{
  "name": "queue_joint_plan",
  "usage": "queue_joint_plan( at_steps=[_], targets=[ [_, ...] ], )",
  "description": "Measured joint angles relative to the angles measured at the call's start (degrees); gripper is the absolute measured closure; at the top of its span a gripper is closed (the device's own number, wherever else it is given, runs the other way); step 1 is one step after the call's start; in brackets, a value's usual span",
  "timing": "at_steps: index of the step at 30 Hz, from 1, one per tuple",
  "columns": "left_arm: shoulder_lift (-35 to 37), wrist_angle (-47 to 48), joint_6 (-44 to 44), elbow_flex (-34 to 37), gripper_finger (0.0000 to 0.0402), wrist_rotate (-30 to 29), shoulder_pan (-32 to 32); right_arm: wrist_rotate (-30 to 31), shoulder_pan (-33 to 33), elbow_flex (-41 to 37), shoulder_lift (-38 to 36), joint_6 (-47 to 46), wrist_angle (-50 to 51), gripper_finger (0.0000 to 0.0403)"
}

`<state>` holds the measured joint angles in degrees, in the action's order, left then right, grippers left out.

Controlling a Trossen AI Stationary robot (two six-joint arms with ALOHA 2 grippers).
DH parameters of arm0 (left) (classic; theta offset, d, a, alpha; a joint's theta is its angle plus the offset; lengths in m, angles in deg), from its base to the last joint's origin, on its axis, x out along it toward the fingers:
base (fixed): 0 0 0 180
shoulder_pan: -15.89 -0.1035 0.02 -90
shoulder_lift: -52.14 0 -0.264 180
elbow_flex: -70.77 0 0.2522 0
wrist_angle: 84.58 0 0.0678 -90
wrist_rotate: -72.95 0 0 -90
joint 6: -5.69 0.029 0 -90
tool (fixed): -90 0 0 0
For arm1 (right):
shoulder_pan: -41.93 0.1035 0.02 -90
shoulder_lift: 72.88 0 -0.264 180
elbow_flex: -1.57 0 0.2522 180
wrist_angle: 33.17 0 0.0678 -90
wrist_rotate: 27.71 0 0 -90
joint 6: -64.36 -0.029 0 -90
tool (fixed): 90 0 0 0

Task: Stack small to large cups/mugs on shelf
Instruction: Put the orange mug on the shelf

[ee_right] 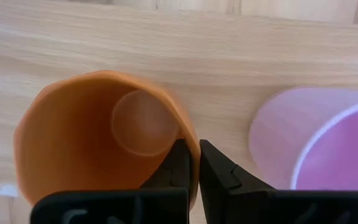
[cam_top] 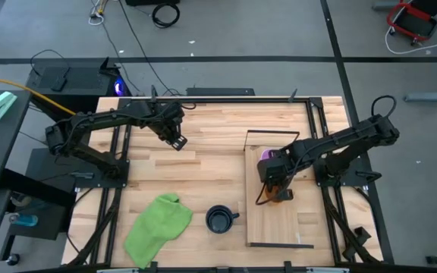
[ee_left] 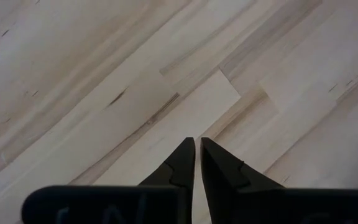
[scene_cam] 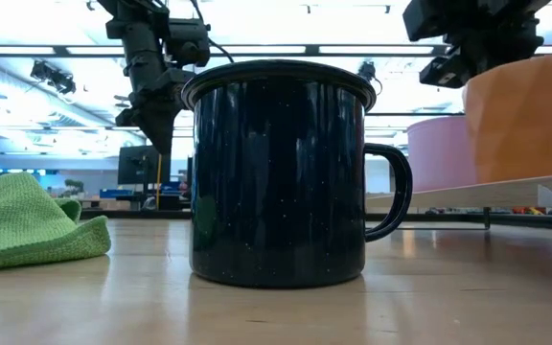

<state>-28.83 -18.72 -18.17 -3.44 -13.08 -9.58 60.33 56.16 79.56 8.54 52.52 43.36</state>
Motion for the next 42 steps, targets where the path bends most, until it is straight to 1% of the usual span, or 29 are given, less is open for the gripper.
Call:
queue_joint_plan(
  at_steps=[8,15,23,31,36,42],
  targets=[
    [0.0,0.0,0.0,0.0,0.0374,0.0,0.0,-0.1,0.0,0.0,0.0,0.5,-0.7,0.039],
    [0.0,0.0,0.0,0.0,0.0366,0.0,0.0,-0.4,0.0,0.0,0.0,0.5,-1.1,0.039],
    [0.0,0.0,-0.8,0.0,0.0371,0.0,0.0,-0.8,0.2,0.0,0.0,0.5,-1.6,0.039],
    [0.0,-0.1,-0.7,0.0,0.0363,0.0,0.0,-1.0,0.2,0.1,0.0,0.5,-1.7,0.039],
    [0.0,0.0,-0.7,0.0,0.0366,0.0,0.0,-1.1,0.2,0.1,0.0,0.5,-1.6,0.0372],
    [0.0,0.0,-0.7,0.0,0.0363,0.0,0.0,-1.1,0.2,0.1,0.0,0.5,-1.6,0.037]
  ],
)
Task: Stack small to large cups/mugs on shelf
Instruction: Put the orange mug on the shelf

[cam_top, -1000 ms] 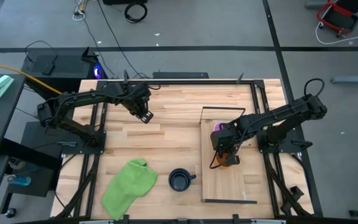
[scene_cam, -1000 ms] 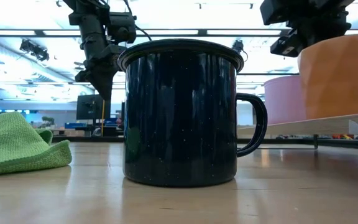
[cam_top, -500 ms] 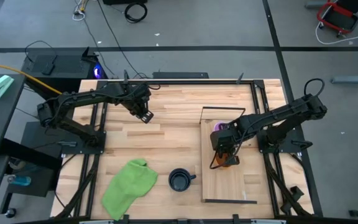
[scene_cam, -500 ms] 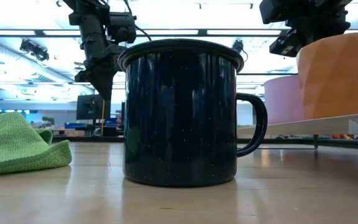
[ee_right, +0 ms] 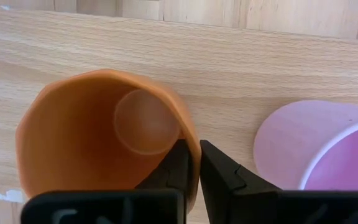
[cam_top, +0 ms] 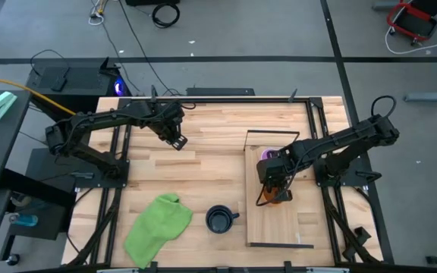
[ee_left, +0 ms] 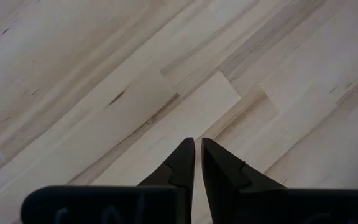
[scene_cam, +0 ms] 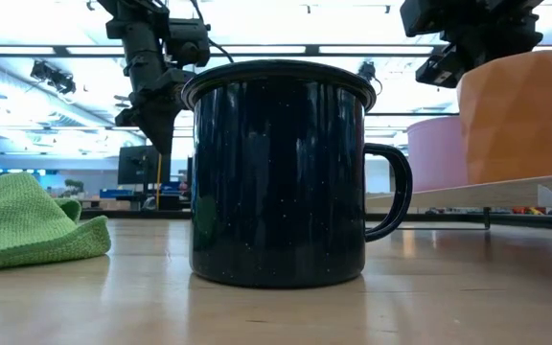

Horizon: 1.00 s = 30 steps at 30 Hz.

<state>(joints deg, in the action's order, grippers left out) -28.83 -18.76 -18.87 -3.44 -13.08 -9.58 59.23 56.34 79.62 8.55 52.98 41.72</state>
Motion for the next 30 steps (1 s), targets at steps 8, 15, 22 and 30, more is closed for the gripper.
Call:
queue_joint_plan(
  at_steps=[8,15,22,30],
  targets=[
    [0.0,0.0,0.1,0.0,0.0364,0.0,0.0,0.0,0.0,0.0,0.0,0.0,-0.4,0.0359],
    [0.0,0.0,0.1,0.0,0.0364,0.0,0.0,0.0,0.0,0.0,0.0,0.0,-1.1,0.0356],
    [0.0,0.0,0.1,0.0,0.0364,0.0,0.0,0.1,0.0,0.0,0.0,2.3,-1.1,0.0355],
    [0.0,0.0,-0.3,0.0,0.0362,0.0,0.0,0.2,0.0,0.0,0.0,3.9,-1.1,0.0355]
  ],
)
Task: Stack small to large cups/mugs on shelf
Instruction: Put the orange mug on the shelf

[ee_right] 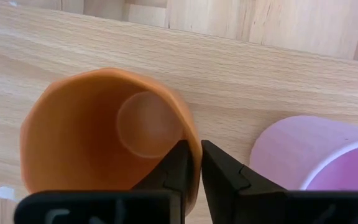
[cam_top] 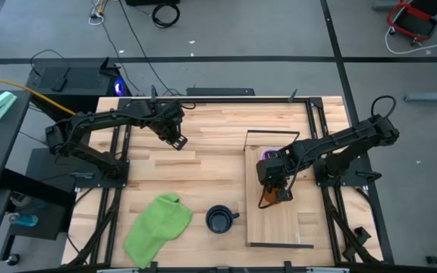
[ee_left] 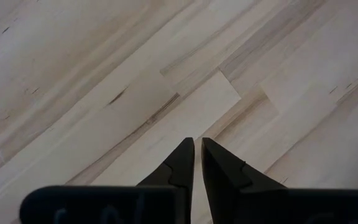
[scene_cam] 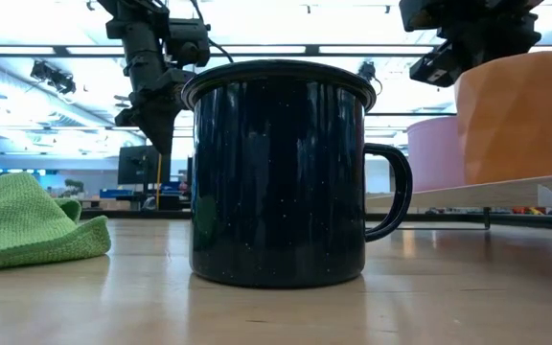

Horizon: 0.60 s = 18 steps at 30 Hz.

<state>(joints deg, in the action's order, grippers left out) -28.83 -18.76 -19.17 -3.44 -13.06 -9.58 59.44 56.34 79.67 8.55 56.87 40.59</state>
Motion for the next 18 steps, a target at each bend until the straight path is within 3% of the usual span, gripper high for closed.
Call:
queue_joint_plan(
  at_steps=[18],
  targets=[
    [0.0,0.0,0.0,0.0,0.036,0.0,0.0,0.0,0.0,0.0,0.0,-0.4,0.0,0.0354]
  ],
)
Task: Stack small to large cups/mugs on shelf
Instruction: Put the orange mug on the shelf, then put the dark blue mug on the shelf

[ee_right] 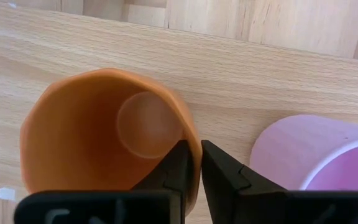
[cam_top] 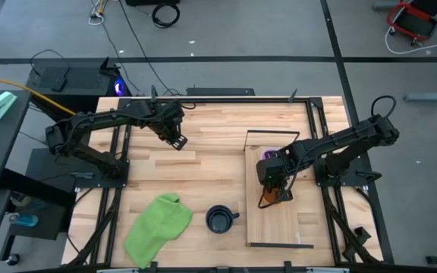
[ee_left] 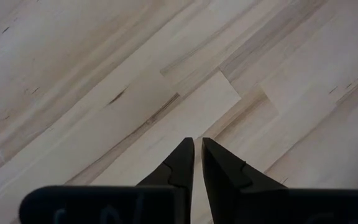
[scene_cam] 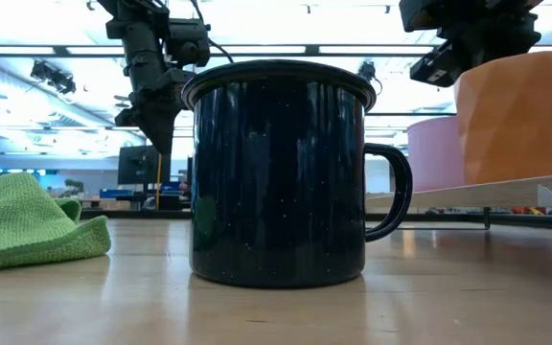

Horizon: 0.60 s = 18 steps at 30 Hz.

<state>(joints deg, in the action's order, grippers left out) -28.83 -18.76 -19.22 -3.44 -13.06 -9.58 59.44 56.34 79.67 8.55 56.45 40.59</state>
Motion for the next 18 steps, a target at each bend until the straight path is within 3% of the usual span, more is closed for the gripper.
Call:
queue_joint_plan(
  at_steps=[9,18],
  targets=[
    [0.0,0.0,0.0,0.0,0.0364,0.0,0.0,-0.1,0.0,0.0,0.0,0.0,-0.2,0.035],
    [0.0,0.0,0.0,0.0,0.0359,0.0,0.0,-0.2,0.0,0.0,0.0,-1.2,-0.6,0.0304]
  ],
)
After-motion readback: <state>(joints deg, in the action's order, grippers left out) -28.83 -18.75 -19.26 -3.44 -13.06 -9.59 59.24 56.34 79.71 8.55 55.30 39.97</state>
